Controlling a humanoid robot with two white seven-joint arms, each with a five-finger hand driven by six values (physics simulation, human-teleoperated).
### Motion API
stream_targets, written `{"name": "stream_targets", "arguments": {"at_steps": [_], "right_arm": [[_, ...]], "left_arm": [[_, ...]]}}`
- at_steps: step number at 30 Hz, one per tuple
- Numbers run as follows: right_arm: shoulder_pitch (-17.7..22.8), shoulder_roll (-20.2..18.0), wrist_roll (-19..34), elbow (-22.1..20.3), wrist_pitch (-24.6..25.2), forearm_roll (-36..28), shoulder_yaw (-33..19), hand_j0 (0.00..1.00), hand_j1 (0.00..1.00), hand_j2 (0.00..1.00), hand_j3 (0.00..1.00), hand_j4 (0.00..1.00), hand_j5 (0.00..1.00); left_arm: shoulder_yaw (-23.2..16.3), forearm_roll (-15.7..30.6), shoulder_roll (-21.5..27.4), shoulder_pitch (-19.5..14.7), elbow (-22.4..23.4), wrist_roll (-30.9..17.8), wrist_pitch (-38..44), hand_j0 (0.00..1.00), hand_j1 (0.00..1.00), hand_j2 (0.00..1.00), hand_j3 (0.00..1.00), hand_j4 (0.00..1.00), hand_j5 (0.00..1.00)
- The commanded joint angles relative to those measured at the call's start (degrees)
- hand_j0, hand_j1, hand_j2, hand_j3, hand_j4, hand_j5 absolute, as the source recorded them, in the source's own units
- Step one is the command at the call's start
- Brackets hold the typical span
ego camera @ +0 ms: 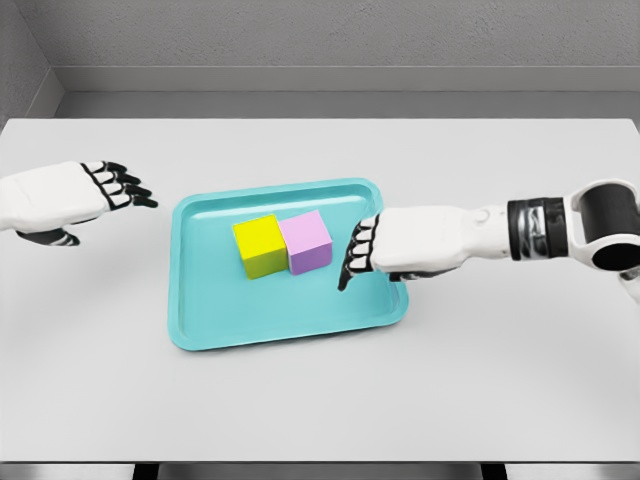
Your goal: Push two cubes
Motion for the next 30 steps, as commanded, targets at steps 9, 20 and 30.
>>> {"name": "stream_targets", "arguments": {"at_steps": [9, 20, 30], "right_arm": [[-0.53, 5.29, -0.02, 7.11, 0.15, -1.58, 5.61, 0.72, 0.72, 0.72, 0.72, 0.72, 0.72], [-1.67, 9.77, -0.02, 11.94, 0.15, 1.06, 7.54, 0.72, 0.72, 0.72, 0.72, 0.72, 0.72], [-3.25, 13.03, -0.02, 15.90, 0.15, 1.59, 9.21, 0.72, 0.72, 0.72, 0.72, 0.72, 0.72]], "left_arm": [[0.17, 0.27, 0.30, 0.00, 0.35, -0.04, 0.10, 1.00, 1.00, 1.00, 1.00, 1.00, 1.00], [0.17, 0.27, 0.56, -0.09, 0.35, -0.04, 0.10, 1.00, 1.00, 1.00, 1.00, 1.00, 1.00], [0.43, 0.27, 0.56, -0.09, 0.35, -0.13, 0.10, 1.00, 1.00, 1.00, 1.00, 1.00, 1.00]]}}
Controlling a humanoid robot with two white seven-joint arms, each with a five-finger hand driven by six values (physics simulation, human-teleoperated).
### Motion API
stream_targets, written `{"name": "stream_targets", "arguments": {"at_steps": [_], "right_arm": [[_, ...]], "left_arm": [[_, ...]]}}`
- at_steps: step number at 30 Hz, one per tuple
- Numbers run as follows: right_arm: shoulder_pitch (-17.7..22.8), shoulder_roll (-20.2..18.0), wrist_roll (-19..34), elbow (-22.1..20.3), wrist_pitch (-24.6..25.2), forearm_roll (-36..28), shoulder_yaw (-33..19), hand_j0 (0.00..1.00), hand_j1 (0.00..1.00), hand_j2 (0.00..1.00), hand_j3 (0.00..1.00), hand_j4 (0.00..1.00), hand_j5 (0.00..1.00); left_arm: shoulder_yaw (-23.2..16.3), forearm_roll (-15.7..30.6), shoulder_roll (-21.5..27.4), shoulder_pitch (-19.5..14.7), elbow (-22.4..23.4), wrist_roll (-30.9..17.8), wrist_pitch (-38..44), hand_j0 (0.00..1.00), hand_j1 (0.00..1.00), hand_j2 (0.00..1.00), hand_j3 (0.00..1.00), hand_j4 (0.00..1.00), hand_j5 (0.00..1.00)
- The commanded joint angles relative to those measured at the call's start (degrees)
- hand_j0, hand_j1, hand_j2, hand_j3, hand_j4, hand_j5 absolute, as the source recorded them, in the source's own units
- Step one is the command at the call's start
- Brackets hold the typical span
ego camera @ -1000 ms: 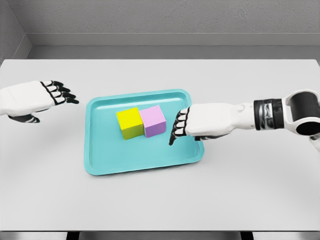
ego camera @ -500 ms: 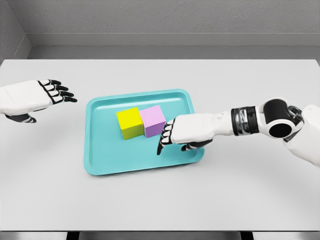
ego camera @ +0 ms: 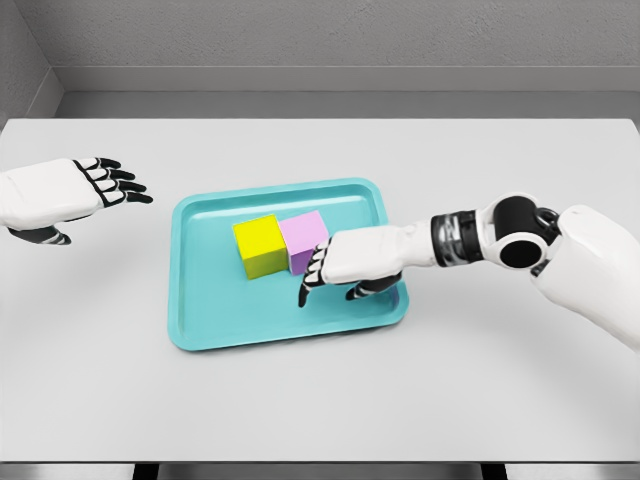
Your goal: Push two cubes
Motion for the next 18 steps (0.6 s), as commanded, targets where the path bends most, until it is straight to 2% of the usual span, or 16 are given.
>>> {"name": "stream_targets", "arguments": {"at_steps": [1, 18], "right_arm": [[0.00, 0.38, -0.02, 0.32, 0.15, -0.33, 0.23, 0.72, 0.72, 0.72, 0.72, 0.72, 0.72], [-0.97, 3.81, -0.02, 5.77, 0.15, 0.28, 1.90, 0.72, 0.72, 0.72, 0.72, 0.72, 0.72]], "left_arm": [[0.11, 0.24, 0.07, 0.00, 0.01, -0.03, 0.10, 1.00, 1.00, 1.00, 1.00, 1.00, 1.00], [0.46, 0.33, 0.16, 0.00, 0.01, -0.03, 0.10, 1.00, 1.00, 1.00, 1.00, 1.00, 1.00]]}}
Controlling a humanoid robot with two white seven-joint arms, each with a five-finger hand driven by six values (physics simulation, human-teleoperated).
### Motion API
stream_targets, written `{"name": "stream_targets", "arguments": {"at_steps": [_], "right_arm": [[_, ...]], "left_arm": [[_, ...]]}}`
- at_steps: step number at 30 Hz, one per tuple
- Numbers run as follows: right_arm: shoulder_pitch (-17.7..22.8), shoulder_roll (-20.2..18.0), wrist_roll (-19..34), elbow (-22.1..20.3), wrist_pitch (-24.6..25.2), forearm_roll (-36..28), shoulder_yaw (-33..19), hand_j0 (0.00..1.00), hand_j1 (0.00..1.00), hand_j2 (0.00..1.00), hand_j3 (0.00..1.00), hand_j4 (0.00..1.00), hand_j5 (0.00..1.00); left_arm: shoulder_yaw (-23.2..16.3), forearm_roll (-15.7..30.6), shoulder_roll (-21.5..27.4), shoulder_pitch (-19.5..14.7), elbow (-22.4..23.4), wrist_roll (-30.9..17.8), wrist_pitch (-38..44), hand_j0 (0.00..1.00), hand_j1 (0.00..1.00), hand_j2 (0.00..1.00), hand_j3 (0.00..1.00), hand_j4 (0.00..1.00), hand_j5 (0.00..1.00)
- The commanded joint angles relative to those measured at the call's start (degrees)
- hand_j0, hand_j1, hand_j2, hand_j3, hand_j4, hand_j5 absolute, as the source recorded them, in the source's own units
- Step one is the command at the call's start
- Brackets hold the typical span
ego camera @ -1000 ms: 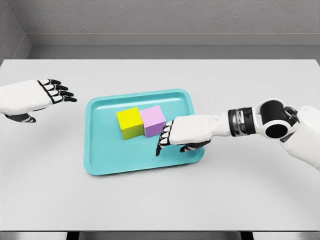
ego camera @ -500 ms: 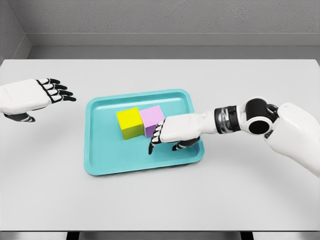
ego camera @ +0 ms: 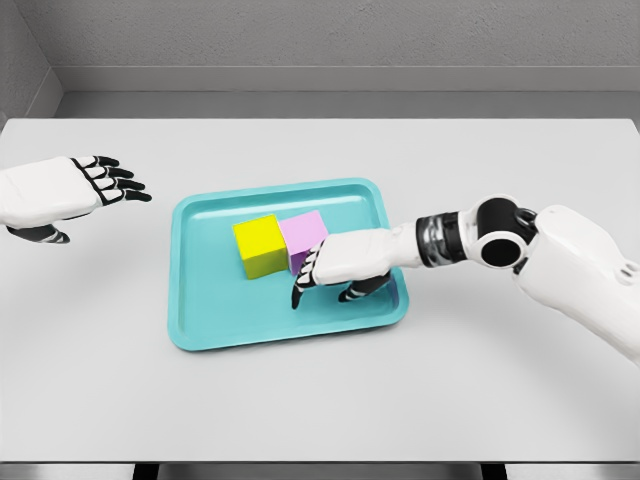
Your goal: Push two cubes
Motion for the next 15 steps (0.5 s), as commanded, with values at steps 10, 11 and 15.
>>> {"name": "stream_targets", "arguments": {"at_steps": [10, 11, 15], "right_arm": [[-0.62, 1.07, -0.02, 1.45, 0.15, 0.37, -0.06, 0.72, 0.72, 0.72, 0.72, 0.72, 0.72], [-0.62, 0.89, -0.02, 1.01, 0.15, 0.37, -0.06, 0.72, 0.72, 0.72, 0.72, 0.72, 0.72], [-0.18, -2.10, -0.02, -3.11, 0.15, 0.37, -0.06, 0.72, 0.72, 0.72, 0.72, 0.72, 0.72]], "left_arm": [[0.57, 0.29, 0.21, 0.00, -0.02, 0.03, 0.10, 1.00, 1.00, 1.00, 1.00, 1.00, 1.00], [0.57, 0.29, 0.29, 0.00, -0.02, 0.03, 0.10, 1.00, 1.00, 1.00, 1.00, 1.00, 1.00], [0.57, 0.29, 0.47, 0.00, -0.02, 0.03, 0.10, 1.00, 1.00, 1.00, 1.00, 1.00, 1.00]]}}
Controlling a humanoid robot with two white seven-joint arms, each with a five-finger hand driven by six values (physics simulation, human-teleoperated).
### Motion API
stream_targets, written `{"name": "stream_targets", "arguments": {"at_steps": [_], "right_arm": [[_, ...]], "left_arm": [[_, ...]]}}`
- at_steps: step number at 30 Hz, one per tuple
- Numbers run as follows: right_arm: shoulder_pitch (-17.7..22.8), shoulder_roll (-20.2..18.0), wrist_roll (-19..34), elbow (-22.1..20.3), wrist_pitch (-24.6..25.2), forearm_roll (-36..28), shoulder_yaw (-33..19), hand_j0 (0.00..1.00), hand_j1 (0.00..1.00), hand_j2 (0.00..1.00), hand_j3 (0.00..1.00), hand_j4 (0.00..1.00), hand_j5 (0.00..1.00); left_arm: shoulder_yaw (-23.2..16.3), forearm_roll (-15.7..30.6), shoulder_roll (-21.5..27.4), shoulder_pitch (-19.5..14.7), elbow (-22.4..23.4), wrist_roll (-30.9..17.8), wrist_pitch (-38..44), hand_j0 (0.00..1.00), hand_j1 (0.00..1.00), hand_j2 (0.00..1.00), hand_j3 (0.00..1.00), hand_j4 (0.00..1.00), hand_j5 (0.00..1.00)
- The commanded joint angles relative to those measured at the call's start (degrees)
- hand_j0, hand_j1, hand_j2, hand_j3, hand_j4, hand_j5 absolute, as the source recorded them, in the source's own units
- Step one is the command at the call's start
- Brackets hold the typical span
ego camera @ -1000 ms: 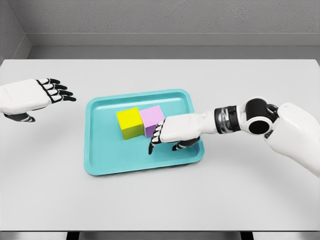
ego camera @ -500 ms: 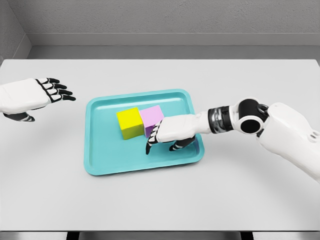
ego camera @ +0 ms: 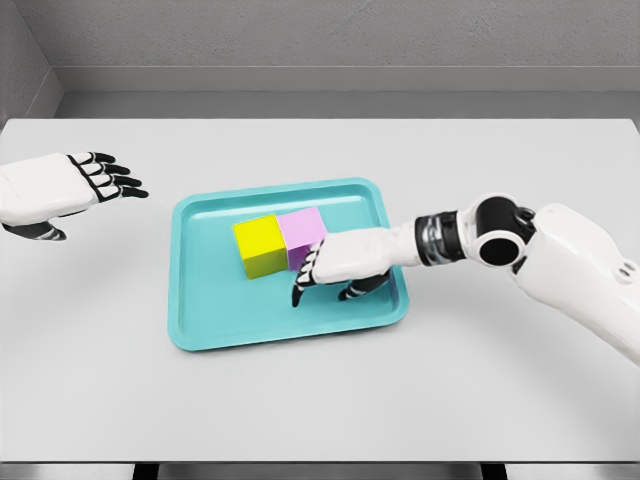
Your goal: Push two cubes
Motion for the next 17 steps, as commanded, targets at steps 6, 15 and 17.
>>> {"name": "stream_targets", "arguments": {"at_steps": [6, 15, 17], "right_arm": [[0.97, -19.63, -0.02, -20.82, 0.15, -7.01, -9.95, 0.73, 0.73, 0.73, 0.73, 0.73, 0.73], [9.93, -29.74, -0.02, -18.45, 0.15, -13.96, -24.99, 1.00, 1.00, 1.00, 1.00, 1.00, 1.00], [11.07, -29.57, -0.02, -18.45, 0.15, -13.96, -24.99, 1.00, 1.00, 1.00, 1.00, 1.00, 1.00]], "left_arm": [[0.05, 0.26, 0.22, 0.00, -0.01, 0.03, 0.10, 1.00, 1.00, 1.00, 1.00, 1.00, 1.00], [0.31, 0.61, 1.01, 0.09, -0.01, 0.03, 0.10, 1.00, 1.00, 1.00, 1.00, 1.00, 1.00], [0.31, 0.61, 0.93, 0.09, 0.08, 0.03, 0.10, 1.00, 1.00, 1.00, 1.00, 1.00, 1.00]]}}
